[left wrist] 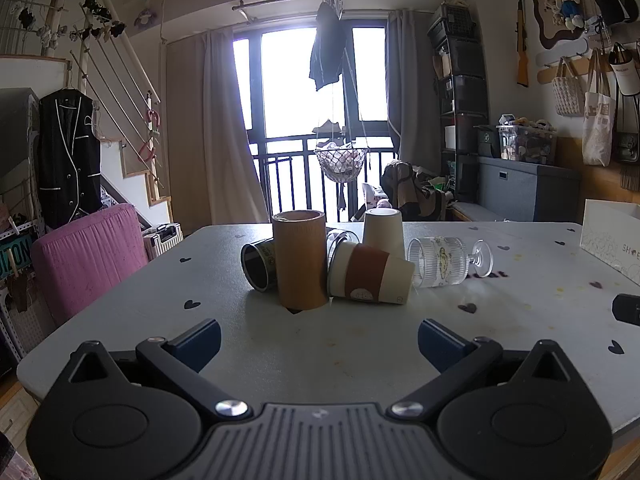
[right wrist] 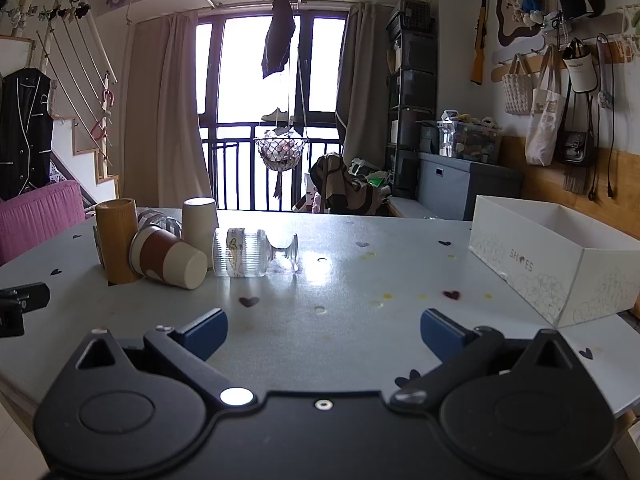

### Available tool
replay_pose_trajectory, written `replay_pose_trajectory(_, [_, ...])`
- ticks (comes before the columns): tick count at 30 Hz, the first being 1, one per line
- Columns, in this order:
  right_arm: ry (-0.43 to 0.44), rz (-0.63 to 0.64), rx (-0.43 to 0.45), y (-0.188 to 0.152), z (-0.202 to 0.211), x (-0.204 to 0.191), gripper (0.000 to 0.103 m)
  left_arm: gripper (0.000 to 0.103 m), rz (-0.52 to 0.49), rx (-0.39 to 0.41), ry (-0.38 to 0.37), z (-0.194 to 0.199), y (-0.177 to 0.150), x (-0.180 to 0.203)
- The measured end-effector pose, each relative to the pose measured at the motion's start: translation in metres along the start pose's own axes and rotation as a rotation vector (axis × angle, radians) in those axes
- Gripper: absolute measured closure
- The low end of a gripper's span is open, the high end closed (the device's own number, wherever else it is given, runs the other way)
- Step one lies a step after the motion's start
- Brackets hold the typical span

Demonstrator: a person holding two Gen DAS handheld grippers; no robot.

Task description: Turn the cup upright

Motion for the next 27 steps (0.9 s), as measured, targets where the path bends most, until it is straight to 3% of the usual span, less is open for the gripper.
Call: replay_pose_trajectory(27, [0.001,-0.001,-0.001,-0.0001,0.0013,0.0005,0.0,0.0,0.003,-0.003,-0.002,0.0018,-0.003,0.0024])
Point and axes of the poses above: each gripper's, at about its wrist camera, not at the fingertips, and z roughly against the way its jaws point, x to its right, y to its top, the point moved 2 cm from there along -z, roughly the way its jaws point, and after that the axes turned 11 degrees about x, right-handed, at the moved point
